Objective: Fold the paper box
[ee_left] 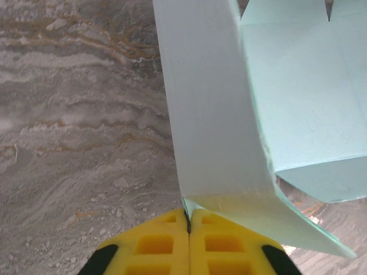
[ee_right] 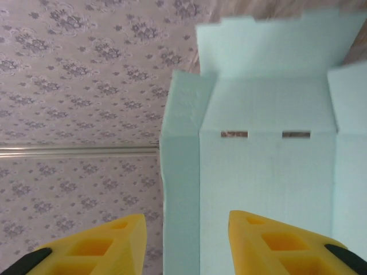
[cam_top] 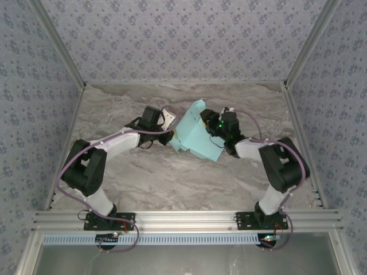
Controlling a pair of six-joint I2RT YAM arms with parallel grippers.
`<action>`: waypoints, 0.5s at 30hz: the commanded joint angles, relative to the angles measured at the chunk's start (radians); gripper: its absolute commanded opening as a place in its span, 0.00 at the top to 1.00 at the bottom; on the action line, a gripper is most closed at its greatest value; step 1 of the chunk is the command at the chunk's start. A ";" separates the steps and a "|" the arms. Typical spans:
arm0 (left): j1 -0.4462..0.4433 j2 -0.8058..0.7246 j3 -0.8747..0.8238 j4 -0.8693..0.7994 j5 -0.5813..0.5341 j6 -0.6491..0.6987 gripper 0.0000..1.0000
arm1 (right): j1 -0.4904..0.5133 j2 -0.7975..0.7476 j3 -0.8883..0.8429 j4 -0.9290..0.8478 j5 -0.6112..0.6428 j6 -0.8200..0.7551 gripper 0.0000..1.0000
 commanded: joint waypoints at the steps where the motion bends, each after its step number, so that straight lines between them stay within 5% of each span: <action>1: -0.011 0.017 0.036 -0.091 -0.026 0.097 1.00 | -0.082 -0.124 0.077 -0.376 -0.140 -0.308 0.55; 8: -0.046 0.008 0.088 -0.173 -0.050 0.270 1.00 | -0.121 -0.203 0.371 -0.993 -0.187 -1.272 0.53; 15: -0.051 -0.010 0.081 -0.202 -0.025 0.477 1.00 | -0.098 -0.241 0.357 -1.200 -0.174 -2.055 0.51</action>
